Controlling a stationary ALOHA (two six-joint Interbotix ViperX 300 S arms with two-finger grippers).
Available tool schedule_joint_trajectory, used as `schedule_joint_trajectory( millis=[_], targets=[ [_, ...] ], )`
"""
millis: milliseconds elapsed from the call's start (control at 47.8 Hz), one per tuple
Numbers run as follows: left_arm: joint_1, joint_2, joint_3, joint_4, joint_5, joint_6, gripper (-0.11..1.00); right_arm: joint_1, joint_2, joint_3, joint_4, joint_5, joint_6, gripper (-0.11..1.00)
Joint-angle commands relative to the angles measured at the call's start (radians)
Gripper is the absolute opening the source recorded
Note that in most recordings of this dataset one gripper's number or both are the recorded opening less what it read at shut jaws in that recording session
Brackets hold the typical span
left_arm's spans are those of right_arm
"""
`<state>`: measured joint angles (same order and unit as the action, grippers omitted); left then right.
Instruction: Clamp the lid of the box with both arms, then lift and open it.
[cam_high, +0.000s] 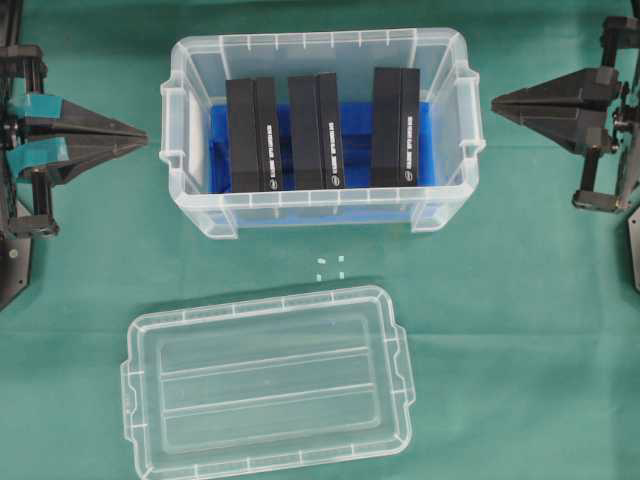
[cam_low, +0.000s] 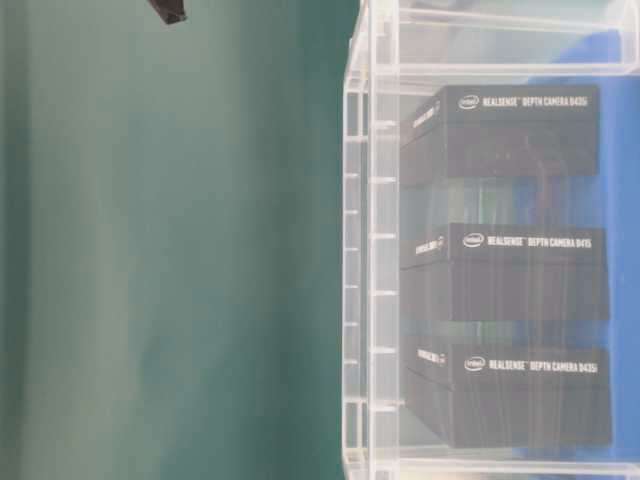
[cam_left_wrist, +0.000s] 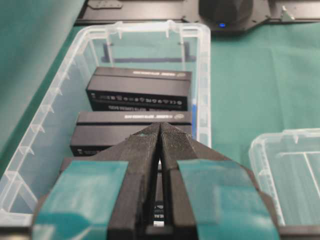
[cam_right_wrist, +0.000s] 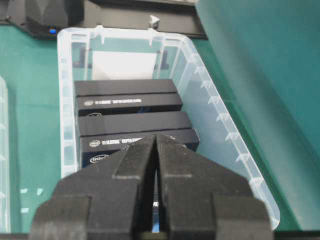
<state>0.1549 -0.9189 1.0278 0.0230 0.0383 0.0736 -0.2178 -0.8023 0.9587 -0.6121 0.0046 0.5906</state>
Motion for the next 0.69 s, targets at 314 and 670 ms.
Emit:
schedule_joint_trajectory(
  millis=[314, 670],
  targets=[
    [-0.002, 0.003, -0.012, -0.002, 0.012, -0.002, 0.02, 0.003, 0.002, -0.014, 0.002, -0.003, 0.0, 0.0],
    [-0.002, 0.003, -0.012, -0.002, 0.014, -0.003, 0.02, 0.003, 0.003, -0.015, 0.002, -0.003, 0.0, 0.0]
  ],
)
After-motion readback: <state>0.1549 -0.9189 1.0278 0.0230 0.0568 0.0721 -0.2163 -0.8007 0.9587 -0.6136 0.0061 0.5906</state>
